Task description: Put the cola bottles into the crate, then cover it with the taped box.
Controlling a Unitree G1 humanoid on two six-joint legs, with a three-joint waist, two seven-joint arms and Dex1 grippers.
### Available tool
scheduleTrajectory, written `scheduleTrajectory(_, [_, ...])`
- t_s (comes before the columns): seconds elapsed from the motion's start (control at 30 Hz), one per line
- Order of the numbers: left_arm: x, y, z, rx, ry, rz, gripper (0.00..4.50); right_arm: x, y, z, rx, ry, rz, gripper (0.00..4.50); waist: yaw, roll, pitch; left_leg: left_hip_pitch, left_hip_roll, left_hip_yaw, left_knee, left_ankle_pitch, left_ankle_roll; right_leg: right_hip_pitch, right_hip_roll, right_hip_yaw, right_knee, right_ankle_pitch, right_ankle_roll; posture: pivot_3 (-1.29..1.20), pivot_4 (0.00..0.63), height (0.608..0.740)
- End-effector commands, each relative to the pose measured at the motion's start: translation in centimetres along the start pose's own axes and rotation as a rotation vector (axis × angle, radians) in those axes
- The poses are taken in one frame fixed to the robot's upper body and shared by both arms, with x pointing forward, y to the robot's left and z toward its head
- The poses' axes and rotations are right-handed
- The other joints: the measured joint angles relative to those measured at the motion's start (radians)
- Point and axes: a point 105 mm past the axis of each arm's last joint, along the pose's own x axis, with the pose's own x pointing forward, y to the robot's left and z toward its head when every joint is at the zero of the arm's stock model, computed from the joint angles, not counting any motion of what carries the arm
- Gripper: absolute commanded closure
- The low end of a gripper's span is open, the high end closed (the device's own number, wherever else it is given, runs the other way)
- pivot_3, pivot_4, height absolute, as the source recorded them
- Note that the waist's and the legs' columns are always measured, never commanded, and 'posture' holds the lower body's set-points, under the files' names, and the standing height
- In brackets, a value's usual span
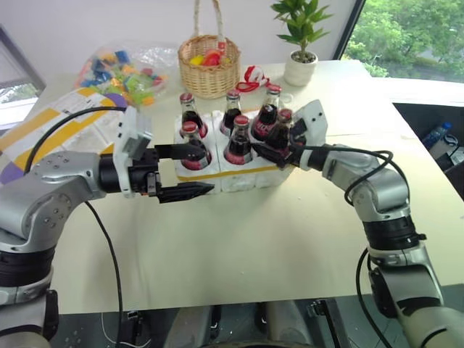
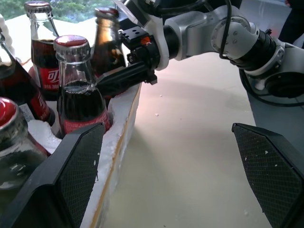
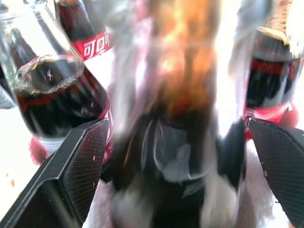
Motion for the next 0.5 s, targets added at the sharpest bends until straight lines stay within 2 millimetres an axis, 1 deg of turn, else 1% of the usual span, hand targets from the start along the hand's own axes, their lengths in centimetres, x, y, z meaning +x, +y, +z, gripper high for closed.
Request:
scheduleTrajectory(0.03, [-1.3,0.6,0.4,0.054,0.018,0.080,0.00,-2.0,-1.0,2.3,0.028,-0.075,-0.020,0.04,0.004,0.000,0.000,0.000,0.000,0.000,0.000,0.000,0.000,0.000,0.000,0.000,0.000,0.000,0.000,0.00,0.150,0.732])
scheduleTrajectory(0.07, [-2.0,1.3,0.0,0.071,0.049,0.144,0.00,-3.2,-1.4,3.4,0.053,-0.100,-0.021,0.04,0.005,0.000,0.000,0.000,0.000,0.000,0.000,0.000,0.000,0.000,0.000,0.000,0.000,0.000,0.000,0.00,0.150,0.732])
scheduleTrajectory(0.13, [-3.2,2.2,-0.6,0.101,0.096,0.233,0.00,-4.9,-1.5,5.0,0.082,-0.137,-0.009,0.04,0.007,0.001,0.000,-0.001,-0.001,0.000,0.000,0.000,0.000,0.000,-0.001,0.000,0.000,0.000,0.000,0.00,0.150,0.732])
scheduleTrajectory(0.2, [-4.9,3.2,-1.0,0.130,0.142,0.330,0.00,-6.5,-1.0,7.2,0.098,-0.185,0.035,0.04,0.007,0.001,0.001,-0.001,-0.001,0.000,0.000,-0.001,0.002,-0.001,-0.001,0.000,0.000,0.000,0.000,0.00,0.150,0.732])
scheduleTrajectory(0.27, [-6.7,4.0,-1.2,0.156,0.179,0.421,0.00,-8.1,-0.5,8.6,0.089,-0.208,0.076,0.04,0.005,0.001,0.001,-0.001,0.000,0.000,-0.001,-0.002,0.002,-0.001,-0.001,0.000,-0.001,0.000,0.000,0.00,0.150,0.732])
scheduleTrajectory(0.33, [-8.7,4.7,-1.4,0.182,0.218,0.520,0.00,-9.5,-0.1,9.2,0.069,-0.195,0.103,0.04,0.003,0.001,0.001,-0.001,0.000,0.000,-0.001,-0.002,0.002,-0.001,-0.001,0.000,-0.002,0.000,0.000,0.00,0.150,0.732])
scheduleTrajectory(0.37, [-9.9,5.2,-1.6,0.191,0.242,0.581,0.00,-10.2,0.0,9.2,0.053,-0.177,0.111,0.04,0.003,0.001,0.001,-0.001,0.000,0.000,-0.002,-0.002,0.002,-0.001,-0.001,0.000,-0.002,0.000,0.000,0.00,0.150,0.732])
scheduleTrajectory(0.43, [-12.5,5.9,-2.1,0.216,0.306,0.694,0.00,-11.3,0.0,8.7,0.035,-0.128,0.119,0.04,0.004,0.000,0.001,-0.001,0.000,0.000,-0.003,-0.002,0.002,-0.001,-0.001,0.000,-0.004,0.000,0.000,0.00,0.150,0.732])
scheduleTrajectory(0.5, [-15.3,6.4,-3.1,0.245,0.403,0.802,0.00,-12.1,0.2,8.0,-0.001,-0.080,0.121,0.04,0.004,0.000,0.000,-0.001,0.001,0.000,-0.005,-0.002,0.002,0.000,-0.001,0.000,-0.006,0.000,-0.001,0.00,0.150,0.732])
